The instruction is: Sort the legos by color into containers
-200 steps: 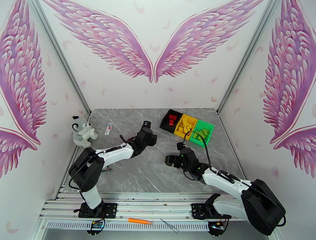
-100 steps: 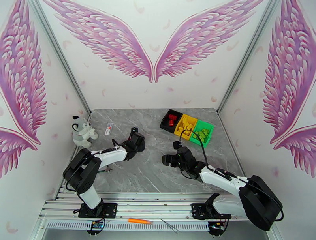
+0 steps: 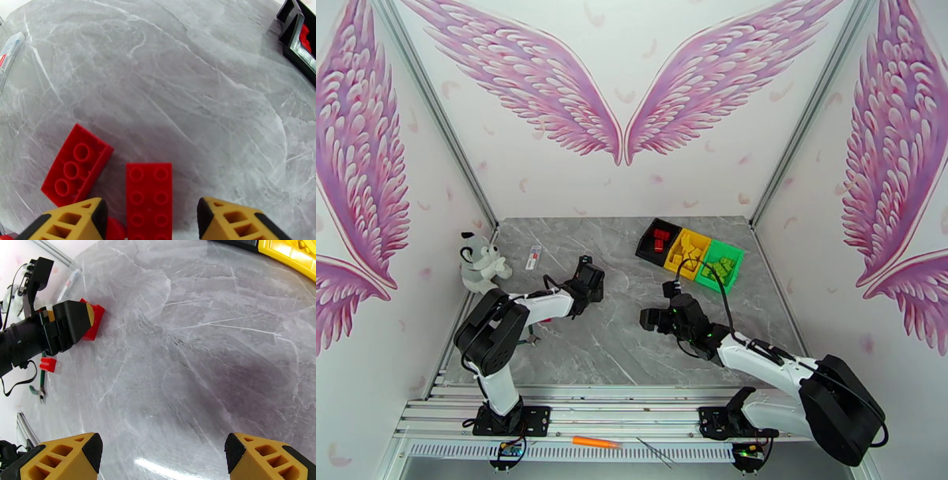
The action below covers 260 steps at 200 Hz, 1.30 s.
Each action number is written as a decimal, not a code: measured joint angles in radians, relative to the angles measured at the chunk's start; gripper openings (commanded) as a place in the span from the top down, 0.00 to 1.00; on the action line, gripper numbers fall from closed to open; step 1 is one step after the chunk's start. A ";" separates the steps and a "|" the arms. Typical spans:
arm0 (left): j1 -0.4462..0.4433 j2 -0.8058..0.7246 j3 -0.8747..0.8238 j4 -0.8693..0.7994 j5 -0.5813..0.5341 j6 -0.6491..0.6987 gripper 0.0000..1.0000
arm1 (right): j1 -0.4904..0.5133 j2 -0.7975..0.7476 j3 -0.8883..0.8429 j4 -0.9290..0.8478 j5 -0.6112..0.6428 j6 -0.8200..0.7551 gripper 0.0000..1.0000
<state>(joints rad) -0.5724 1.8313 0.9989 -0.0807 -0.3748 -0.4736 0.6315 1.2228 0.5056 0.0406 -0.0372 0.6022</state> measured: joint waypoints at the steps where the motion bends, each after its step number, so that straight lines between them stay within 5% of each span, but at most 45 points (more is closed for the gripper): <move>1: 0.000 0.003 0.003 0.000 0.000 0.001 0.39 | 0.000 0.000 0.000 0.000 0.000 0.000 0.12; 132: 0.017 0.109 0.107 -0.028 0.024 0.039 0.54 | 0.000 0.000 0.000 0.000 0.011 0.000 0.12; 209: -0.022 0.123 0.118 -0.086 0.032 0.050 0.48 | 0.000 0.000 0.000 0.000 0.023 0.000 0.12; 260: -0.041 0.123 0.124 -0.101 0.016 0.051 0.65 | 0.000 -0.017 -0.009 -0.007 0.045 -0.001 0.12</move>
<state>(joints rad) -0.6132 1.9541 1.1225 -0.1814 -0.3584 -0.4221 0.6315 1.2060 0.4969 0.0334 0.0078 0.6014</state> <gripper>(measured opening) 0.388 0.882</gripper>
